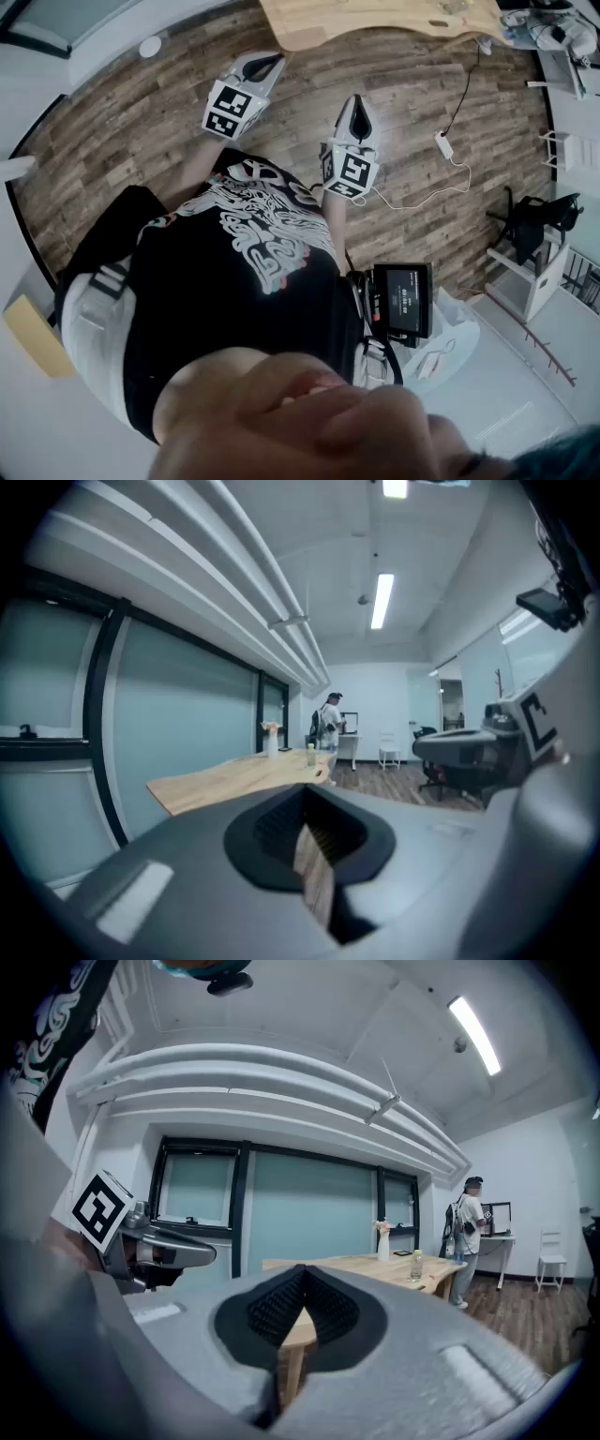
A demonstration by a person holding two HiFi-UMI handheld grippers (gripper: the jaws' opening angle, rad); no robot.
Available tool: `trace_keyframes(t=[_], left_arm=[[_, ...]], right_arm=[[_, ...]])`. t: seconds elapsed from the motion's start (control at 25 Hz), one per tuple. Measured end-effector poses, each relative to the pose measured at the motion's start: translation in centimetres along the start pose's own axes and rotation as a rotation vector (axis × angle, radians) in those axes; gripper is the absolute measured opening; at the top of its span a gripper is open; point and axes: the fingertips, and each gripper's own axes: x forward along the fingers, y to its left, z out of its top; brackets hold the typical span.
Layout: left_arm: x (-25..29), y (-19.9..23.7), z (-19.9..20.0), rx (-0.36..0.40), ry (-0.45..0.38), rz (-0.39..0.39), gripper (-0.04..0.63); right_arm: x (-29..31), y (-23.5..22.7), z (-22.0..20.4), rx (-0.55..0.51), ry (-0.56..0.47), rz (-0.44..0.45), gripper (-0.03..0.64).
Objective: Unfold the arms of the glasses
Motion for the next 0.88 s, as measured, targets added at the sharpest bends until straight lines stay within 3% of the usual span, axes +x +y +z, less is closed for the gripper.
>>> trace_keyframes(t=[0.36,0.64,0.88], left_arm=[[-1.0,0.0,0.0,-0.036,-0.054,0.029,-0.011],[-2.3,-1.4,-0.4,-0.025,-0.042,0.022,-0.011],[-2.6,-2.2,-1.9,-0.018,-0.021,0.019,-0.011]], right_arm=[[-1.3,0.4,-0.1,-0.009,0.006,0.033,-0.002],[-2.8,1.3,-0.5,0.032,0.007,0.058,-0.001],[-4.8,1.8,-2.2,0.005,0.037,0.065,0.000]])
